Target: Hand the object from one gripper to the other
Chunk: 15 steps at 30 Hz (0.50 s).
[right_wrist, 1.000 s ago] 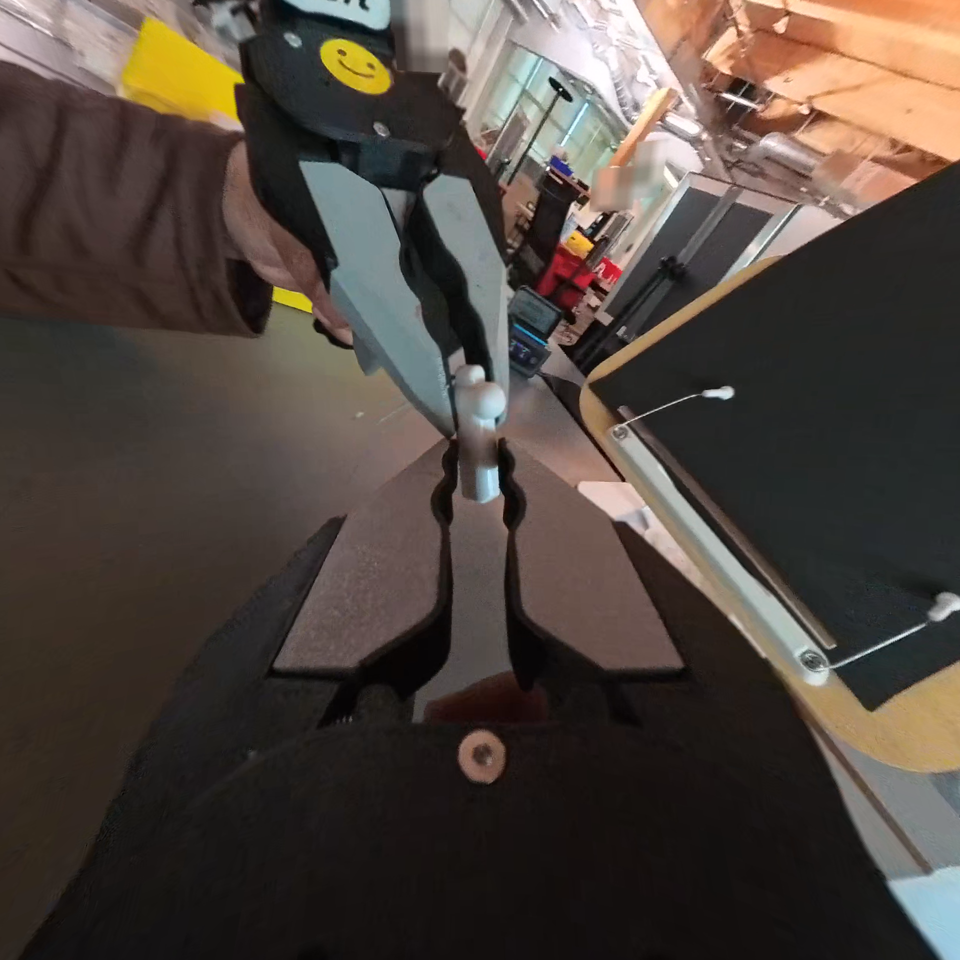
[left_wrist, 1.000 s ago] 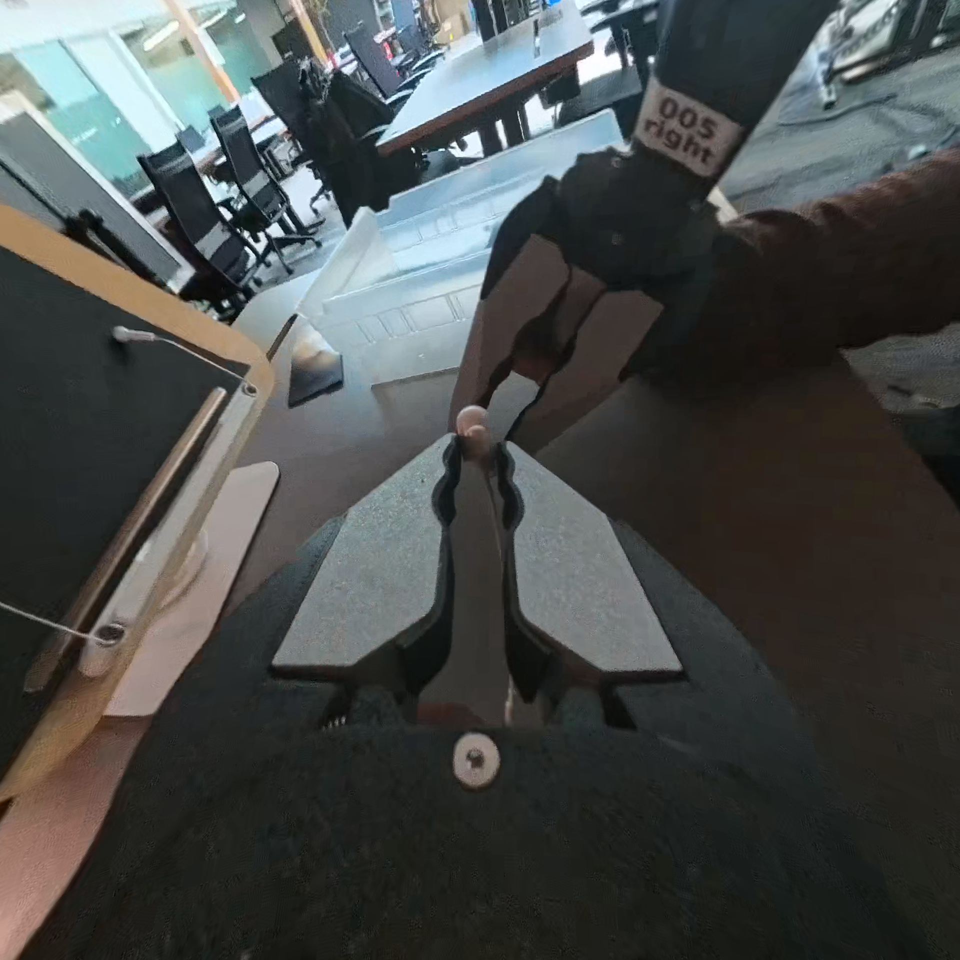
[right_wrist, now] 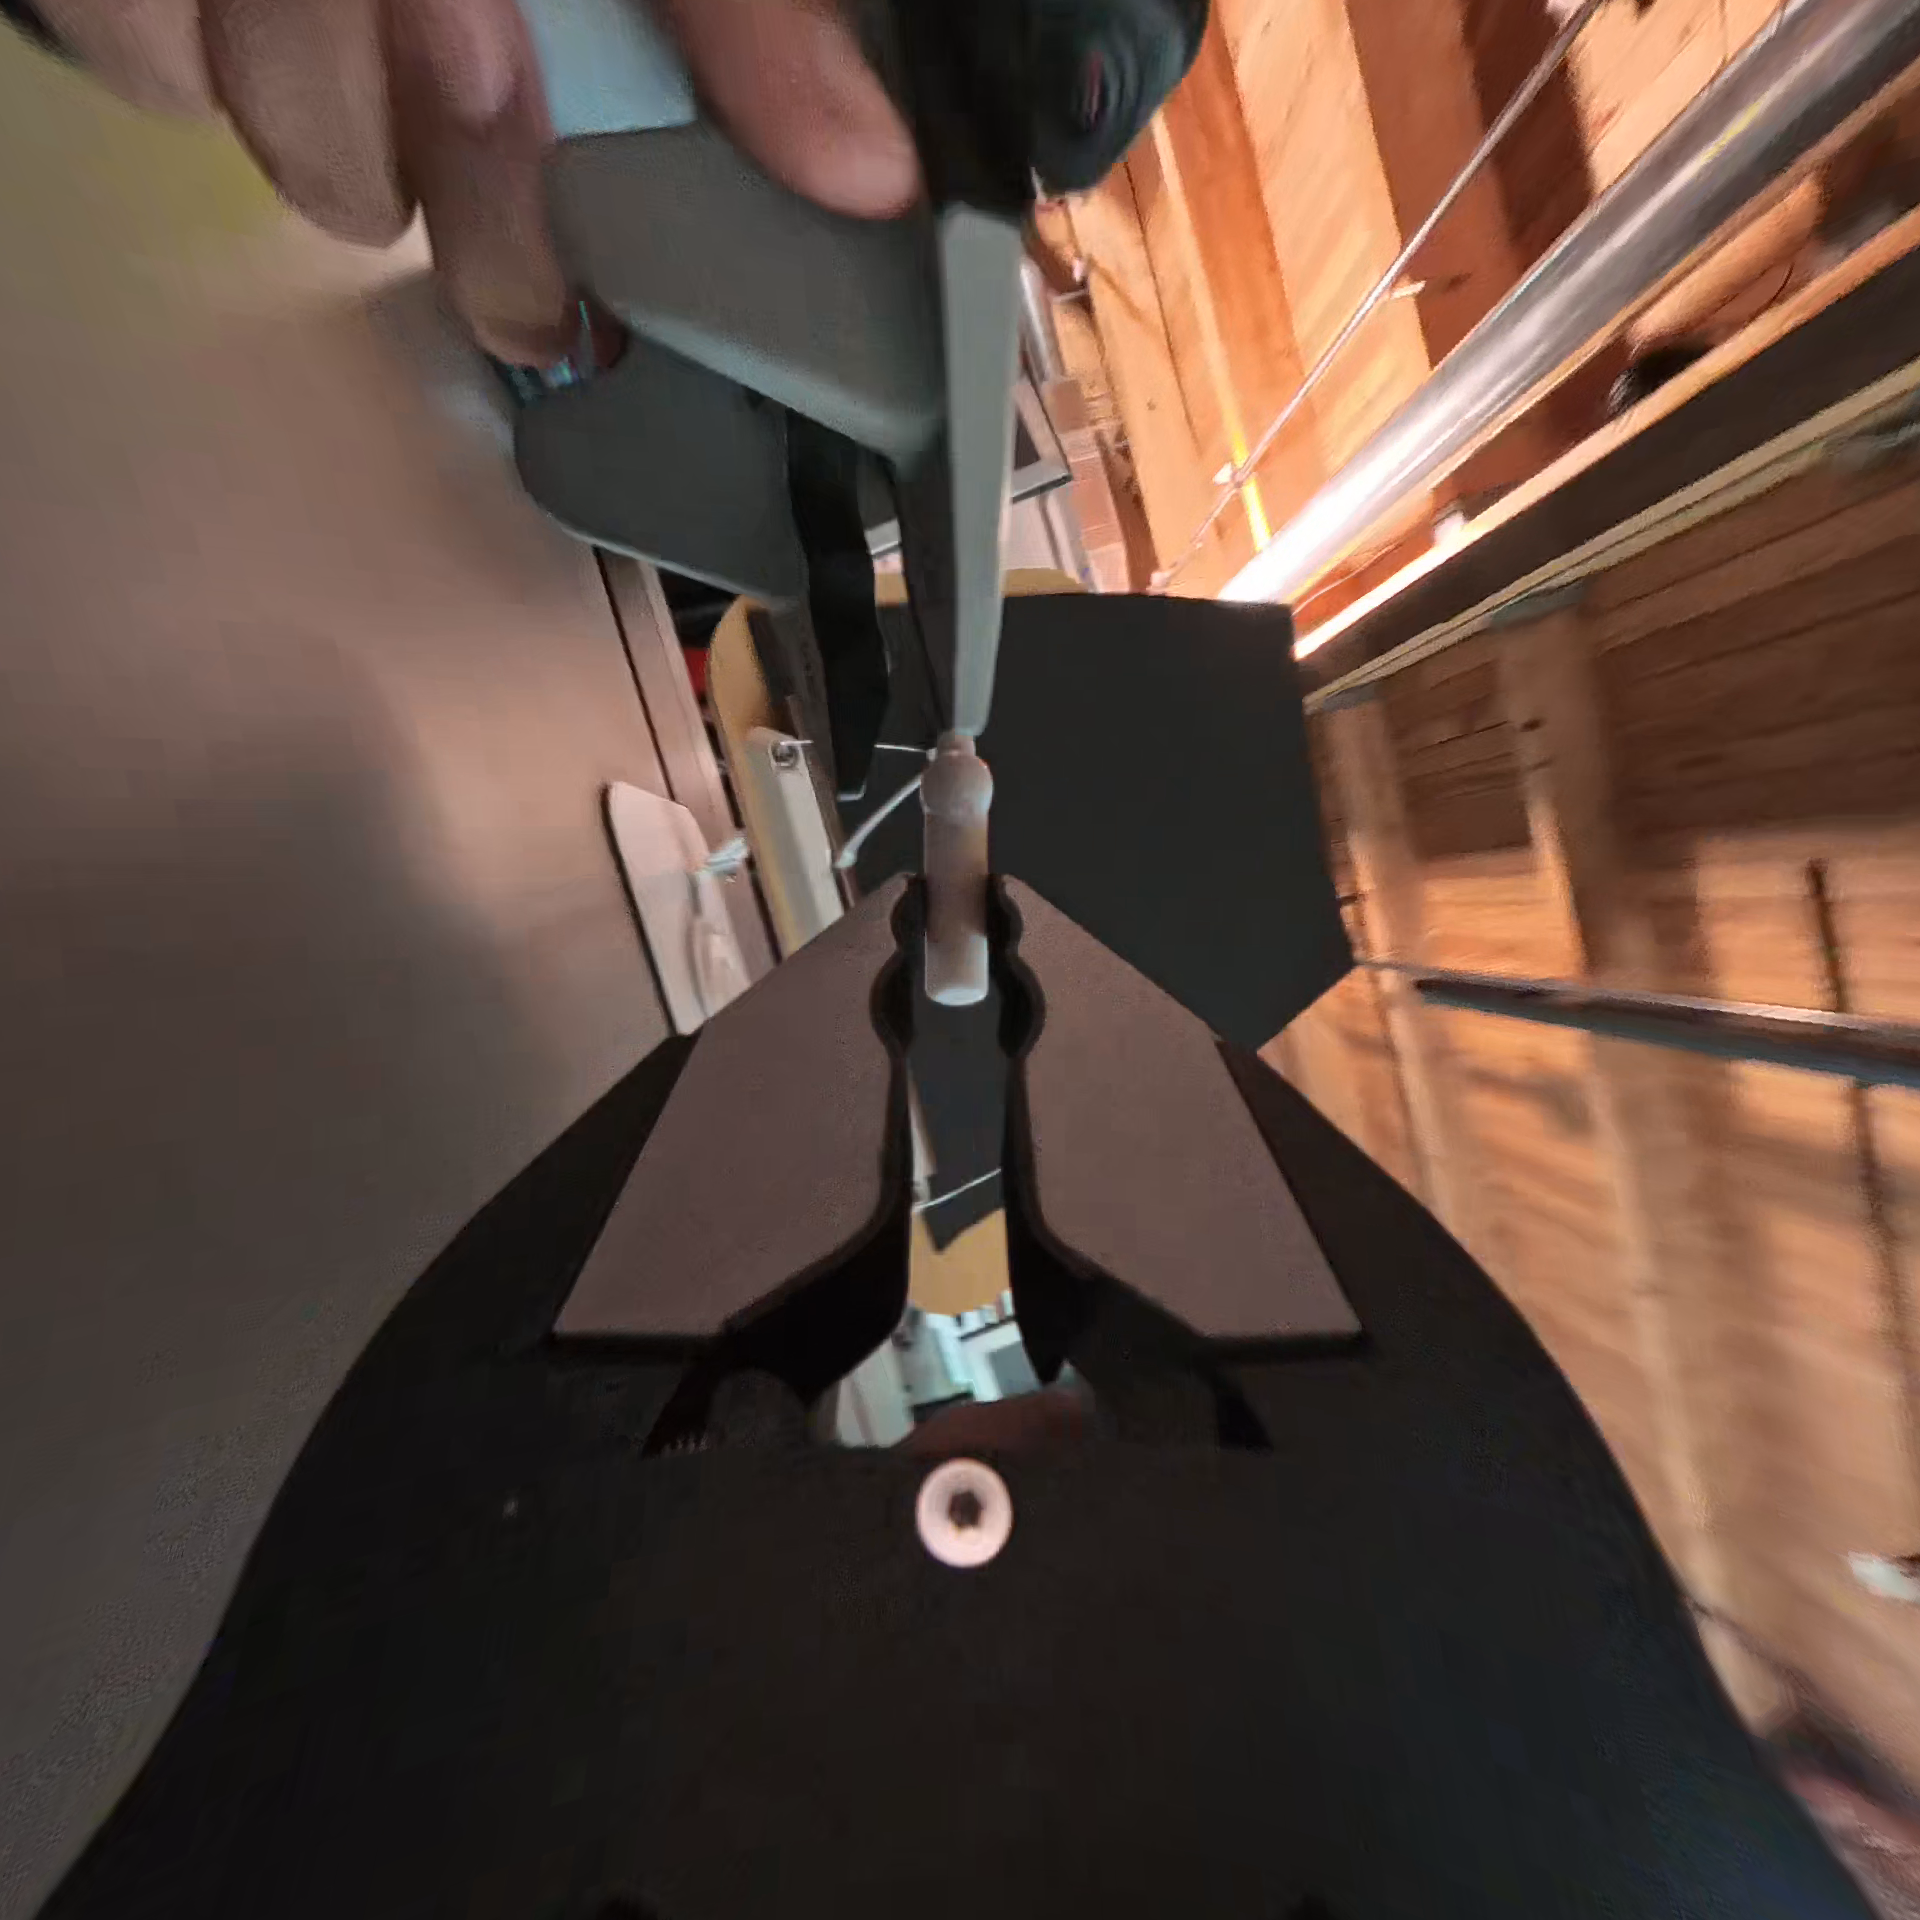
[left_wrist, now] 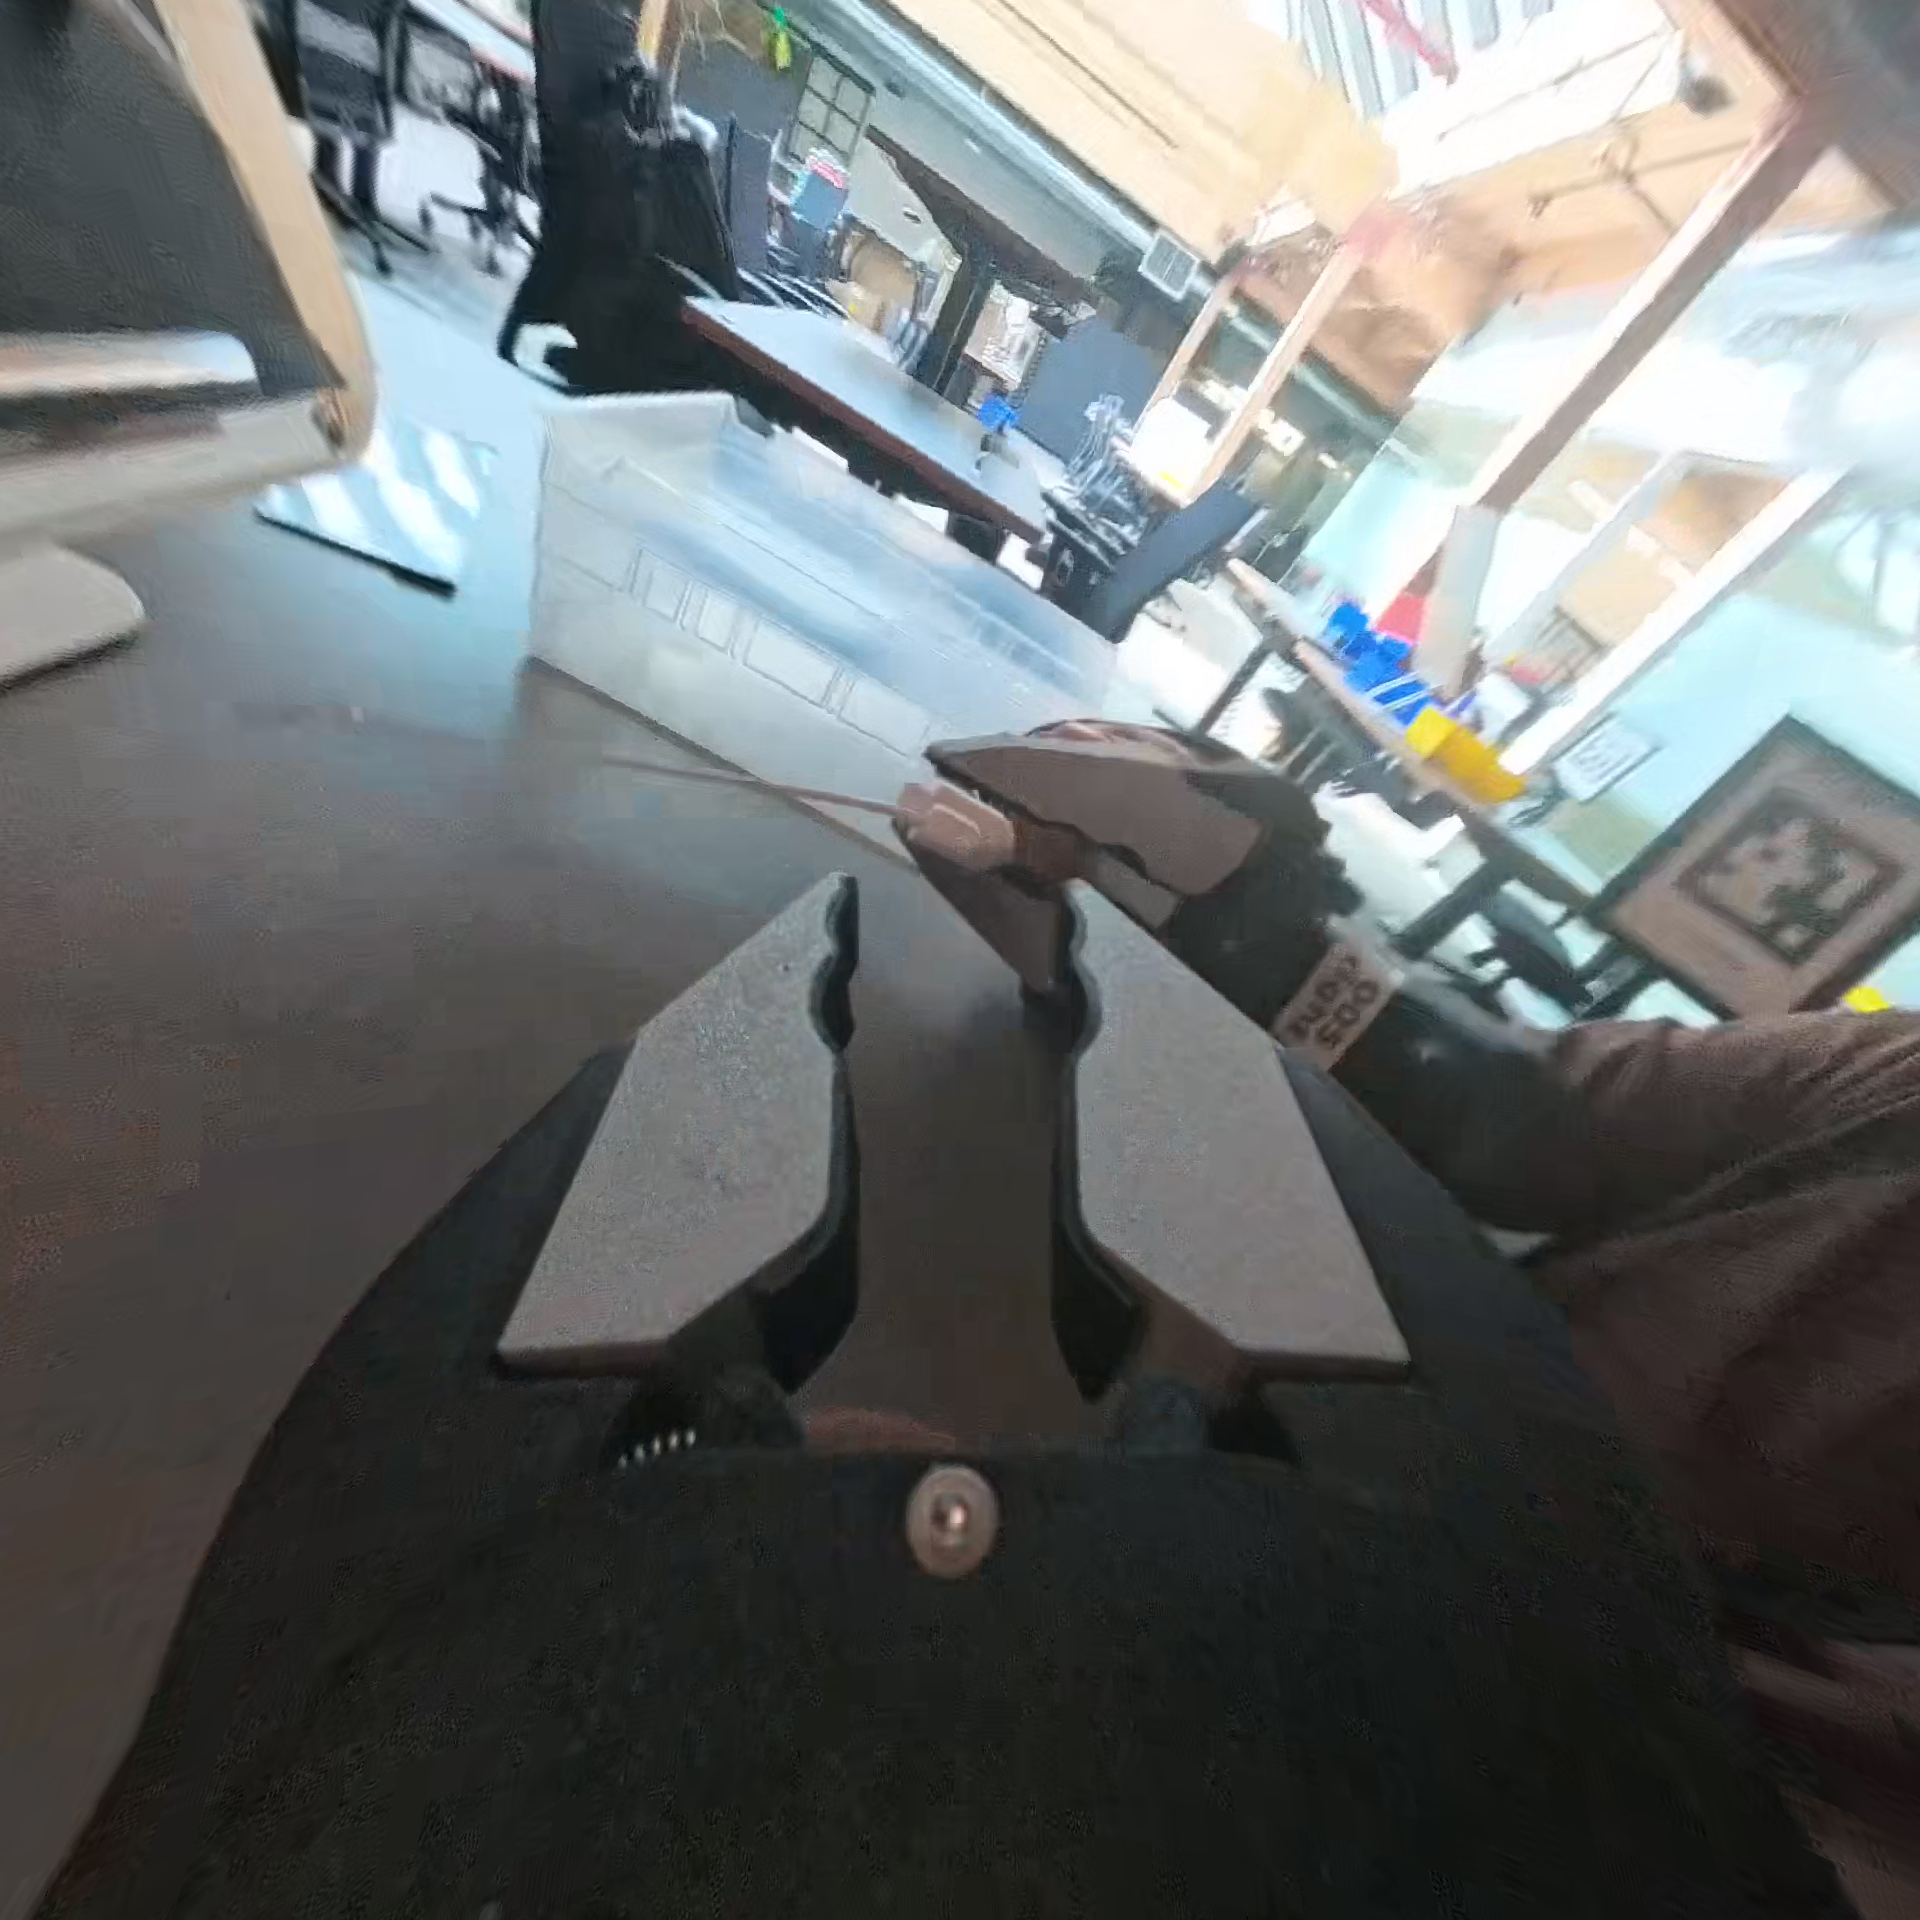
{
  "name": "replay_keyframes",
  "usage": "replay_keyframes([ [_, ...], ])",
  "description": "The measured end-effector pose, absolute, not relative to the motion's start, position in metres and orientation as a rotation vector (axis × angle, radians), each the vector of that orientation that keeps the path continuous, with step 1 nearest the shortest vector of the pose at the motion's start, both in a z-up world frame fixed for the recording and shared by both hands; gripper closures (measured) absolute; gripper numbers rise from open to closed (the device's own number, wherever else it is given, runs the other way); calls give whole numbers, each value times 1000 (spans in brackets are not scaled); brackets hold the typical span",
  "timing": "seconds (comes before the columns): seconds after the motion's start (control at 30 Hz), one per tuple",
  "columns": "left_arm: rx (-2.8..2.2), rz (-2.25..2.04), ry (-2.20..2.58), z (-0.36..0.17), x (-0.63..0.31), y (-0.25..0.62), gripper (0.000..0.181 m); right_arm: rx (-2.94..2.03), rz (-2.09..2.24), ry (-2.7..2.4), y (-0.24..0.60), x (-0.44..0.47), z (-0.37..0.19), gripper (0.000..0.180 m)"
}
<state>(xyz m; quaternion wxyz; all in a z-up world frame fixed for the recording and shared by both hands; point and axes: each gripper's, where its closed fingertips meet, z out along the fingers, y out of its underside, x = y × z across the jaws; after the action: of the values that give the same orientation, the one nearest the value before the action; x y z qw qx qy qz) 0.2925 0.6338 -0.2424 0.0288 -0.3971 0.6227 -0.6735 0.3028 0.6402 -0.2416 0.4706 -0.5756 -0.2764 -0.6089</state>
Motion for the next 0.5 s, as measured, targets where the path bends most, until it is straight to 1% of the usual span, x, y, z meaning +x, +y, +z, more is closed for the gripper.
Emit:
replay_keyframes([
  [0.1,-1274,-2290,1886,-235,288,633,143,-1388,-1548,-778,647,293,-250,172],
  [0.13,-1284,-2279,1892,-236,289,634,143,-1382,-1568,-791,647,291,-250,171],
  [0.2,-1321,-2177,1893,-245,294,639,158,-1369,-1583,-807,649,289,-251,172],
  [0.27,-1313,-2148,1896,-245,295,640,166,-1379,-1580,-808,650,289,-254,171],
  [0.37,-1222,-1991,1943,-249,297,641,169,-1419,-1494,-770,652,289,-259,170],
  [0.43,-1146,-1850,1968,-251,297,643,170,-1460,-1348,-705,652,288,-264,169],
  [0.5,-1059,-1603,1986,-258,301,651,170,-1510,-1155,-653,650,287,-271,170],
])
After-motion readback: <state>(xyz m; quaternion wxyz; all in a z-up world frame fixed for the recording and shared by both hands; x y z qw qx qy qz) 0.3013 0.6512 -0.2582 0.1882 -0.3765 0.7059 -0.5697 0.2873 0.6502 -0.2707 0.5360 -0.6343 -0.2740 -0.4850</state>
